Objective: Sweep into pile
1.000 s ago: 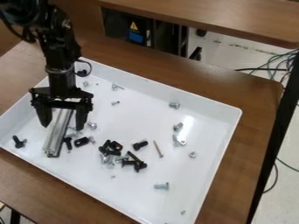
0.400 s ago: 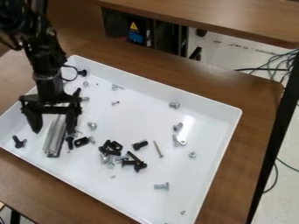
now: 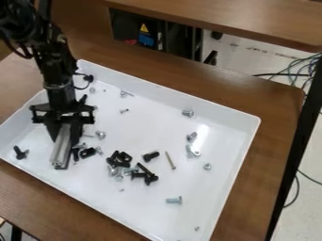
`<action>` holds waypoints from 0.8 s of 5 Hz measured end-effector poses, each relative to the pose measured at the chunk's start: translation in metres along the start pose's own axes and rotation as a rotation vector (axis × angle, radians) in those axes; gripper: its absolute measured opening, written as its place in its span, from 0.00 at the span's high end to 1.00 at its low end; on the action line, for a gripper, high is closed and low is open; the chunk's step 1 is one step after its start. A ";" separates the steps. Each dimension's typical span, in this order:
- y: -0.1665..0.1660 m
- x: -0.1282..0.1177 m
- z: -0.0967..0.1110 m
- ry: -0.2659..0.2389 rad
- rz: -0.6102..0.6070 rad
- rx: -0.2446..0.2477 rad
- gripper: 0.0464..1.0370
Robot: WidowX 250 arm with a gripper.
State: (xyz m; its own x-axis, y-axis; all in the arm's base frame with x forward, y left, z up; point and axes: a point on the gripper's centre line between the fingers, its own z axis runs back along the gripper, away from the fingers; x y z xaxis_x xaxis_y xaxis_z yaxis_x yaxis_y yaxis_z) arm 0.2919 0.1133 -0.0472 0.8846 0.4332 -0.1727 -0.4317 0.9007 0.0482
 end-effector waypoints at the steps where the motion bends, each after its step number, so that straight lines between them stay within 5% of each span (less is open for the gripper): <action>1: -0.007 0.000 0.001 -0.005 -0.016 0.000 0.68; 2: -0.021 -0.017 0.010 -0.008 -0.064 0.042 0.68; 3: -0.064 -0.047 0.058 -0.093 -0.217 0.121 0.68; 4: -0.108 -0.069 0.071 -0.125 -0.427 0.098 0.68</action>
State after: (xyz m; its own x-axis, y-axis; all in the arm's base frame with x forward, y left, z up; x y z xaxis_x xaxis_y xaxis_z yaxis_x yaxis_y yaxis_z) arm 0.2895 -0.0115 0.0292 0.9968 0.0178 -0.0773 -0.0106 0.9956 0.0927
